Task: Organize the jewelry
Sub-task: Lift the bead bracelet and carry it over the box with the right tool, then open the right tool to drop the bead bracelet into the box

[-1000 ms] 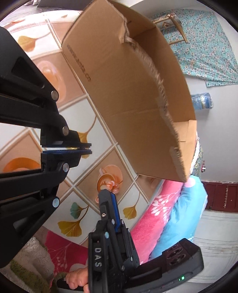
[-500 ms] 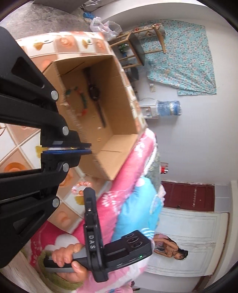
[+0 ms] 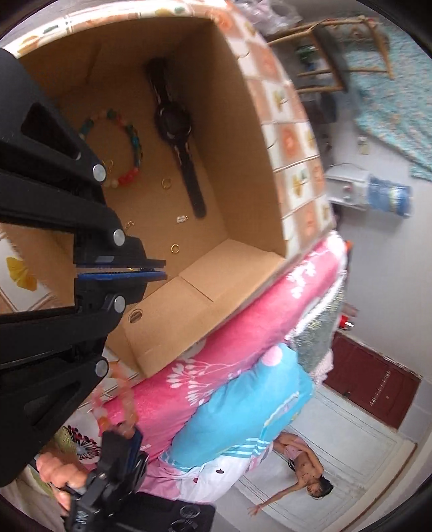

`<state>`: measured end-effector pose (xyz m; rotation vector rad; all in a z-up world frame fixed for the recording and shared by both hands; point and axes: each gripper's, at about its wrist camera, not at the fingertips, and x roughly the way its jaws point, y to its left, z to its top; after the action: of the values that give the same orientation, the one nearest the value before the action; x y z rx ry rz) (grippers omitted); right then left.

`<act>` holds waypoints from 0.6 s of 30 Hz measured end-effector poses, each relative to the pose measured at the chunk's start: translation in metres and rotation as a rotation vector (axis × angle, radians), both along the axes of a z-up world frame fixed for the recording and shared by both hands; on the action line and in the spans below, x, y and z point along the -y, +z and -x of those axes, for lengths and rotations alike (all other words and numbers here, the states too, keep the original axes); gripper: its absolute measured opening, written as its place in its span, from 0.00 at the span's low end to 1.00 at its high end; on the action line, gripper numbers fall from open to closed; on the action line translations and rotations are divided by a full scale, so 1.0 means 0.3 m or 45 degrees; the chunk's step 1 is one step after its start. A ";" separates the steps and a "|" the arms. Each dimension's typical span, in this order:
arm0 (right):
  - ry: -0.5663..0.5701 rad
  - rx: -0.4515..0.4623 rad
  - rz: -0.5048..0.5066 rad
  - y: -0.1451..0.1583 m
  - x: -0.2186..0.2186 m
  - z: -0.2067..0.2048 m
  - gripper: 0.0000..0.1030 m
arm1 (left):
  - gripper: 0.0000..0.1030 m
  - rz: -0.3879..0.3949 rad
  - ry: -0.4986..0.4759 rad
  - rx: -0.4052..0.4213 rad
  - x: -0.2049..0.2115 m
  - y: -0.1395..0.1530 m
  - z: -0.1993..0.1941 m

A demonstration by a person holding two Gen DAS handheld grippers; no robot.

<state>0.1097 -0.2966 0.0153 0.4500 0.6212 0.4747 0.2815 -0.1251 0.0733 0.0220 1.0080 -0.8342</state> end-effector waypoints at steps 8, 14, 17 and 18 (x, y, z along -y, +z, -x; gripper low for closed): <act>-0.048 -0.013 0.029 -0.004 0.050 -0.023 0.07 | 0.18 -0.096 -0.088 -0.331 0.168 -0.172 -0.143; -0.057 -0.006 0.077 0.023 0.063 -0.051 0.07 | 0.52 -0.044 -0.061 -0.323 0.147 -0.165 -0.134; -0.049 0.002 0.091 0.039 0.058 -0.079 0.07 | 0.54 -0.014 -0.014 -0.302 0.100 -0.133 -0.138; -0.040 0.006 0.095 0.047 0.051 -0.089 0.07 | 0.54 0.003 0.012 -0.283 0.073 -0.115 -0.132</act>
<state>0.1365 -0.3118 0.0294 0.3875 0.6245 0.4209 0.3210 -0.1469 0.0389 -0.0792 1.2150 -0.8423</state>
